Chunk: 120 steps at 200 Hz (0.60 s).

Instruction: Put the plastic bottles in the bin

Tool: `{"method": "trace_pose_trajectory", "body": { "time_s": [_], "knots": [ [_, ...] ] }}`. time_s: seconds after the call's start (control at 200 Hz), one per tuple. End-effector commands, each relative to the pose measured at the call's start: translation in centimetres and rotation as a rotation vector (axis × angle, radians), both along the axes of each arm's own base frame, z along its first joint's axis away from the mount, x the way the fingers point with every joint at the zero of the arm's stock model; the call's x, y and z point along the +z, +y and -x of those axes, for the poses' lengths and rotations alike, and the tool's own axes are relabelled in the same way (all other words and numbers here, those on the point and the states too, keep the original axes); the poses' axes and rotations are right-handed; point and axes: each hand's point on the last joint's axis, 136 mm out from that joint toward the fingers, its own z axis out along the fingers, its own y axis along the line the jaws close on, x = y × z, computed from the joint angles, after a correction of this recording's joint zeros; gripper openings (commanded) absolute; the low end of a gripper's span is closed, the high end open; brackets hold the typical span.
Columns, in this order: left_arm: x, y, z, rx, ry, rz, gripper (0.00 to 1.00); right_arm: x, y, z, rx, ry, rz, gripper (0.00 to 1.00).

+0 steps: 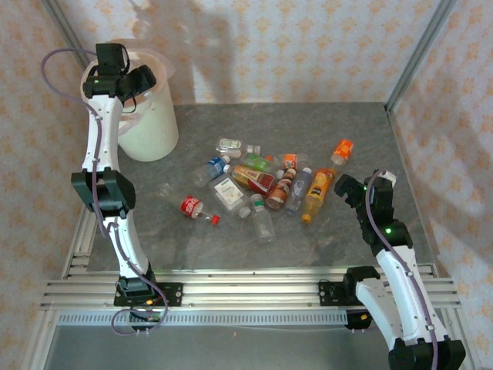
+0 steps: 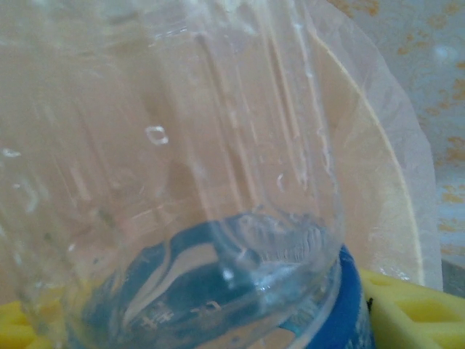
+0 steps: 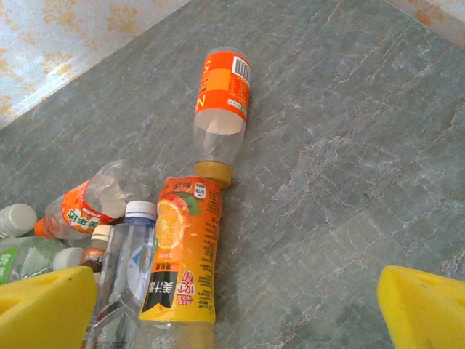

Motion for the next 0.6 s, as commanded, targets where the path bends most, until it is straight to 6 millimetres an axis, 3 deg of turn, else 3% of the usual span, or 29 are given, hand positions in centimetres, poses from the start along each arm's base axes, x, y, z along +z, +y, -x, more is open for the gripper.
{"method": "trace_pose_trajectory", "body": {
  "time_s": [0.0,0.165,0.41,0.595],
  "knots": [
    [0.3,-2.0,-0.2,-0.090,-0.003,0.056,0.81,0.8,0.2,0.0,0.011,-0.011,0.004,0.99],
    [1.2,-3.3,-0.6,-0.161,-0.042,0.085,0.97,0.5,0.2,0.0,0.009,-0.006,-0.003,0.99],
    [2.5,-4.4,-0.6,-0.221,-0.085,0.114,1.00,0.0,0.1,0.0,-0.011,-0.003,-0.019,0.99],
    [5.9,-4.0,0.9,-0.178,-0.152,0.095,1.00,-1.1,0.4,-1.0,-0.050,0.032,-0.092,0.99]
  ]
}}
